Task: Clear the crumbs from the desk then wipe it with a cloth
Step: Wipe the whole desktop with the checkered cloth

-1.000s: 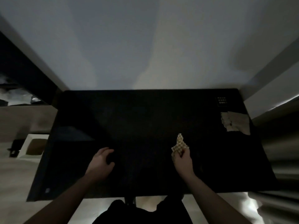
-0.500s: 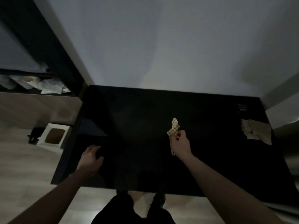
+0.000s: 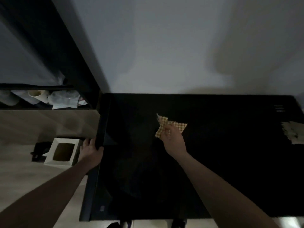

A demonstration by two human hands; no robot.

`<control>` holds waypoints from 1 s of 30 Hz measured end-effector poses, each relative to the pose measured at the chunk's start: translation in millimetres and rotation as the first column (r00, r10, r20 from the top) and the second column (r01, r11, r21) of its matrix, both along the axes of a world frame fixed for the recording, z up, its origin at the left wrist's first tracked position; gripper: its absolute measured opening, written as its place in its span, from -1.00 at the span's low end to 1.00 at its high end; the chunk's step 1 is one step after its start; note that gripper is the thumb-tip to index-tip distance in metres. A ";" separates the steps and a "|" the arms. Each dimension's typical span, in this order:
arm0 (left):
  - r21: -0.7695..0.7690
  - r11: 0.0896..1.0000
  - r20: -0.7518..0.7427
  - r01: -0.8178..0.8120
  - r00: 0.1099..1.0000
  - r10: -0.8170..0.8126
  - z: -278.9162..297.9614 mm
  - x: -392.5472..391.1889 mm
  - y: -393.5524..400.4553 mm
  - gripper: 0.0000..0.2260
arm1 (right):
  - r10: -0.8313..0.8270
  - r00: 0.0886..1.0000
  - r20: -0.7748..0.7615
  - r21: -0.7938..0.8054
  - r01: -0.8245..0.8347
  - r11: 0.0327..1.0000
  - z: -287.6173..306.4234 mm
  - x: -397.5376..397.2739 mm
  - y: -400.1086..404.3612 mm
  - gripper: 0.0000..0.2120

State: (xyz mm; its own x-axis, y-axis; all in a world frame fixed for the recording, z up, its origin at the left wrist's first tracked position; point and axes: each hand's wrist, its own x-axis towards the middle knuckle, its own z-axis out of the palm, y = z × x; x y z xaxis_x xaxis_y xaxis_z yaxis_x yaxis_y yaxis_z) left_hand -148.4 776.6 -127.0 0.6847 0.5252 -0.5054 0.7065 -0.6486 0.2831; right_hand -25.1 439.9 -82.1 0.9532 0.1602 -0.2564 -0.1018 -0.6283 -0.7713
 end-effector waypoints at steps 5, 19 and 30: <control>-0.198 0.962 0.036 -0.185 0.980 0.196 -33.3 25.3 7.1 -0.42 | 0.043 0.997 -0.067 -0.339 -0.063 0.939 -53.5 -5.0 30.6 -0.27; -0.097 0.968 0.289 -0.231 0.924 0.250 -63.1 22.3 7.6 -0.54 | 0.381 0.924 0.019 -0.521 -0.316 0.793 -113.1 81.4 158.9 -0.30; -0.046 0.970 0.289 -0.238 0.926 0.241 -75.0 23.5 9.9 -0.48 | 0.634 0.746 0.203 -0.566 -0.439 0.698 -126.5 91.2 251.1 -0.42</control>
State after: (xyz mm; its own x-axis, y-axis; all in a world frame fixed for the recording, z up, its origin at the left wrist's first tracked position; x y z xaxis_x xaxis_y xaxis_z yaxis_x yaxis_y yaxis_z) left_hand -124.9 786.5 -202.0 0.6565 0.6880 -0.3093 0.7266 -0.4664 0.5045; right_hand 66.1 691.0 -208.6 0.7696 0.6304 -0.1019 0.5856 -0.7603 -0.2811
